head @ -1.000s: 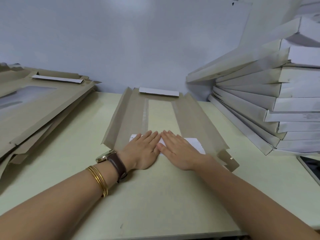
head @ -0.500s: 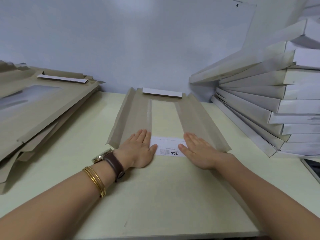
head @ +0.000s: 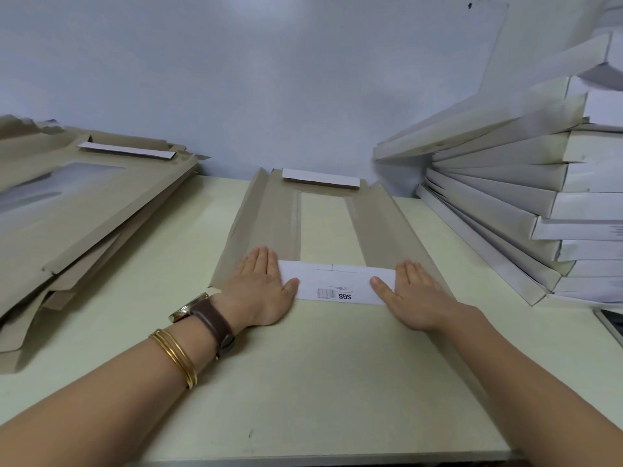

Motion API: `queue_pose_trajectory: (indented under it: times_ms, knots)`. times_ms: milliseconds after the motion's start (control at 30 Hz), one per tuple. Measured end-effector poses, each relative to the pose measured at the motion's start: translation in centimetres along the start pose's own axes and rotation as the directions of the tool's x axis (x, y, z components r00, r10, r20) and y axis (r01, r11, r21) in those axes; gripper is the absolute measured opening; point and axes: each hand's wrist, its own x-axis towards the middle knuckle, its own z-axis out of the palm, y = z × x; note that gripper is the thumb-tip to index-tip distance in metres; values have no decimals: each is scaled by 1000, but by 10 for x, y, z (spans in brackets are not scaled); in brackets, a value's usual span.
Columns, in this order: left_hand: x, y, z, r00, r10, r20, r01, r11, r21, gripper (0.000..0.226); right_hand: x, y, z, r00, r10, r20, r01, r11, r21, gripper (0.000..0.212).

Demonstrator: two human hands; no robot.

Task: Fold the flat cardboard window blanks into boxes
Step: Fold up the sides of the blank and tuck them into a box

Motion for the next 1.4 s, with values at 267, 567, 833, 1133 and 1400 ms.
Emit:
queue_pose_trajectory:
  times_ms: [267, 567, 833, 1133, 1400]
  knots:
    - [-2, 0, -1, 997, -9, -73, 4, 997, -77, 74, -5, 3, 4, 988, -7, -151, 27, 991, 130, 76]
    - [-3, -6, -16, 989, 0, -148, -62, 906, -419, 48, -9, 1, -7, 949, -13, -314, 142, 909, 392, 42]
    - [-7, -6, -23, 981, -94, -167, -46, 729, -683, 70, -13, 3, -14, 973, 12, -229, 121, 823, 556, 46]
    - [-21, -3, -37, 987, -115, -110, -64, 346, -936, 78, -28, 5, -22, 938, 124, -323, 227, 482, 846, 69]
    - [-50, 1, -59, 971, 233, -59, -213, 721, -659, 51, -62, 18, -31, 902, -85, -423, 371, 654, 659, 47]
